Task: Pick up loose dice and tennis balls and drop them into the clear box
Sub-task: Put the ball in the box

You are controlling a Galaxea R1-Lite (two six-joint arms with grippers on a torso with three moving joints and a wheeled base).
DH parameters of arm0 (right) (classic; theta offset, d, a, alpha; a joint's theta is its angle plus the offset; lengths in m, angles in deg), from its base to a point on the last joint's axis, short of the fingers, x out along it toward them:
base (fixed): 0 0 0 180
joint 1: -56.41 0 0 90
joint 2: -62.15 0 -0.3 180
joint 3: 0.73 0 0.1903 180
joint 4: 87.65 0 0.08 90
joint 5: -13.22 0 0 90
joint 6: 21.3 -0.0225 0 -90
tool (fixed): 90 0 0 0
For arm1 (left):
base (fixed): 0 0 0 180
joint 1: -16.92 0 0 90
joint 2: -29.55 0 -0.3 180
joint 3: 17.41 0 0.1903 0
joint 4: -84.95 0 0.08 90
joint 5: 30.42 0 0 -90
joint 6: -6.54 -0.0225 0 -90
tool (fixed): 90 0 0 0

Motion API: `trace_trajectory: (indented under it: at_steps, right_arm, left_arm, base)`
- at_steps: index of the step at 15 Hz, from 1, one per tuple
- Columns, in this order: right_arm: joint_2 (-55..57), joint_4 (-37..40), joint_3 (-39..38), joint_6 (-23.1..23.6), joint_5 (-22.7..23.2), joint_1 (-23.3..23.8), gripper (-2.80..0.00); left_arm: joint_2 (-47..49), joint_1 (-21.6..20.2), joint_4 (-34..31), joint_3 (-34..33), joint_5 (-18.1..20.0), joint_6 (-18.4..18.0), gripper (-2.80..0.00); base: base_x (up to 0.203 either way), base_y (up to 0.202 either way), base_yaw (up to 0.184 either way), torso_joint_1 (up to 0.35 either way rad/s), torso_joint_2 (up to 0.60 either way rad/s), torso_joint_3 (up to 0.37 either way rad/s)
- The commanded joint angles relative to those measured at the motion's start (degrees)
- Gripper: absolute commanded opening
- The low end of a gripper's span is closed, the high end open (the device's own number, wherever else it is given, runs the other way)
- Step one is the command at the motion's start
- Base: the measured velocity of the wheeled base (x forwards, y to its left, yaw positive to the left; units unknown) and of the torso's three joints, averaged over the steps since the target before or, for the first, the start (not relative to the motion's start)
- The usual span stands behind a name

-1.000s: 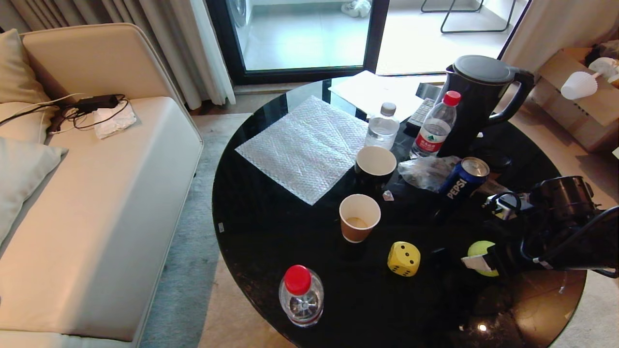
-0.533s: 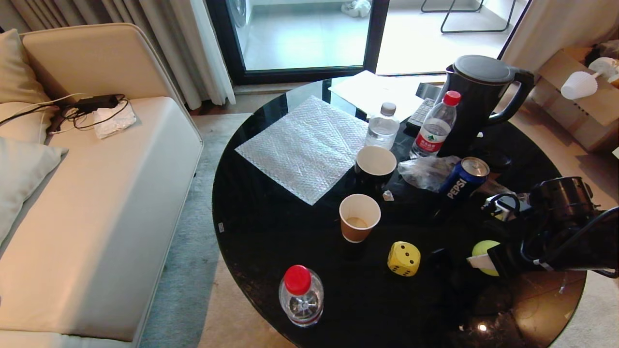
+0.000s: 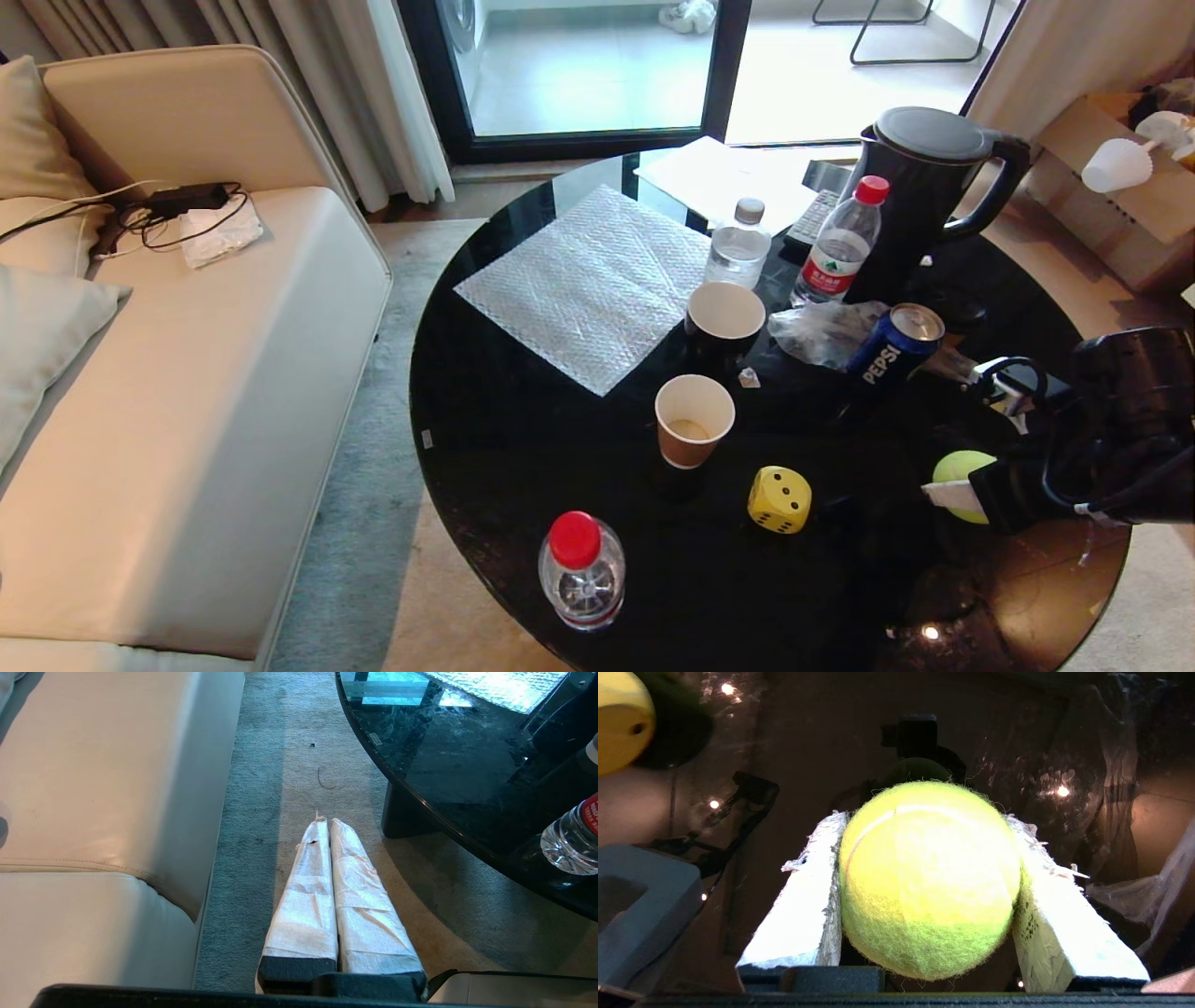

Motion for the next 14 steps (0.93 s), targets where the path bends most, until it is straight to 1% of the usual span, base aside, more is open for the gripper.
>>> trace_trajectory:
  at_steps: [1, 3, 5, 6, 9, 11, 12, 14]
  right_arm:
    - [-3.78, -0.04, -1.47, 0.03, -0.24, 0.07, -2.80]
    - [-10.84, 0.03, -4.67, -1.19, -1.56, 0.64, -2.80]
    - [-15.19, 0.07, -8.08, -4.29, -3.25, 1.09, -2.80]
    - [-15.63, 0.09, -8.62, -4.66, -3.46, 1.14, -2.80]
    - [-23.69, 0.15, -13.41, -5.72, -3.57, 1.21, -2.80]
    - [-27.29, 0.42, -16.04, -7.21, -3.59, 1.23, -2.80]
    - [-28.83, 0.90, -17.09, -8.06, -3.59, 1.23, -2.80]
    - [-35.96, 4.09, -18.62, -10.22, -3.59, 1.23, -2.80]
  left_arm:
    - [0.00, 0.00, -0.01, -0.09, -0.02, 0.04, -2.80]
    - [0.00, 0.00, -0.01, 0.00, -0.02, 0.04, -2.80]
    - [0.00, 0.00, -0.01, -0.09, -0.02, 0.04, -2.80]
    - [0.00, 0.00, -0.01, -0.07, -0.02, 0.04, -2.80]
    - [0.00, 0.00, 0.08, -0.09, -0.02, 0.04, -2.80]
    - [0.00, 0.00, -0.01, -0.09, -0.02, 0.04, -2.80]
    - [0.00, 0.00, -0.01, 0.00, -0.02, 0.04, -2.80]
    - [0.00, 0.00, -0.01, -0.09, -0.02, 0.04, -2.80]
  base:
    - [0.000, 0.000, 0.000, 0.000, 0.00, 0.000]
    - [0.000, 0.000, 0.000, 0.000, 0.00, 0.000]
    - [0.000, 0.000, 0.000, 0.000, 0.00, 0.000]
    - [0.000, 0.000, 0.000, 0.000, 0.00, 0.000]
    - [0.000, 0.000, 0.000, 0.000, 0.00, 0.000]
    - [0.000, 0.000, 0.000, 0.000, 0.00, 0.000]
    - [0.000, 0.000, 0.000, 0.000, 0.00, 0.000]
    - [0.000, 0.000, 0.000, 0.000, 0.00, 0.000]
